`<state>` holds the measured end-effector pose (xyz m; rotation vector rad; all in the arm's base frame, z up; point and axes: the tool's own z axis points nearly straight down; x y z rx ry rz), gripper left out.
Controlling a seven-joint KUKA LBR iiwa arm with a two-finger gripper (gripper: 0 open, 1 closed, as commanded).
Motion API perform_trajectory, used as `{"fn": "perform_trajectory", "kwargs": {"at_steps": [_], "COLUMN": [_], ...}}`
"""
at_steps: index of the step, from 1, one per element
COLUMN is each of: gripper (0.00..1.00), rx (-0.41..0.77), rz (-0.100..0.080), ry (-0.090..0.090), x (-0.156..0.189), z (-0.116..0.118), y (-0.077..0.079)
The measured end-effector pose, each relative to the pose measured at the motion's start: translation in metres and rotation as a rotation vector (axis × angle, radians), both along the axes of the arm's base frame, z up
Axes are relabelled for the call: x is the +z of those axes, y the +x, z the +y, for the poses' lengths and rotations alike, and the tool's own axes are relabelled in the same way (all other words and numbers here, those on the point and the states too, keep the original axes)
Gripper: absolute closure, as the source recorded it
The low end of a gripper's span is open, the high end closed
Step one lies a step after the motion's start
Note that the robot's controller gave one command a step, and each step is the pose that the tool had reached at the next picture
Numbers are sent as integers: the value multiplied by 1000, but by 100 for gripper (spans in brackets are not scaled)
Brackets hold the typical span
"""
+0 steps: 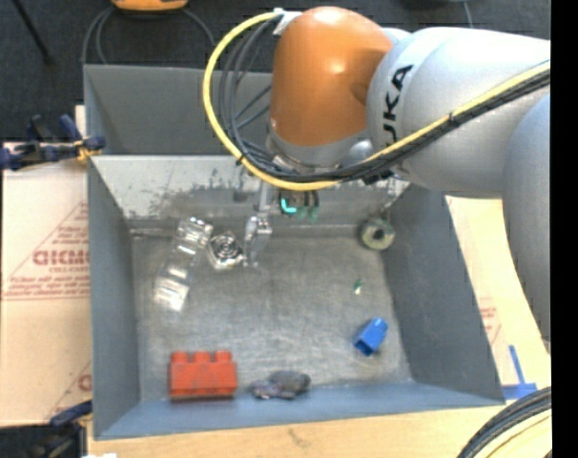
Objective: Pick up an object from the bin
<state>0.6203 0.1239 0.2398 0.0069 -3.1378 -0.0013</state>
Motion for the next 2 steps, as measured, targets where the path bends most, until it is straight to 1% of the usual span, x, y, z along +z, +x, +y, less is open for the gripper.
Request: {"fn": "perform_trajectory", "kwargs": {"at_steps": [1, 2], "gripper": [0, 0], "rx": [-264, -535], "rz": [-12, -10], "ry": [3, 1], "x": [-167, -138], "z": [-24, -32], "y": [21, 30]}}
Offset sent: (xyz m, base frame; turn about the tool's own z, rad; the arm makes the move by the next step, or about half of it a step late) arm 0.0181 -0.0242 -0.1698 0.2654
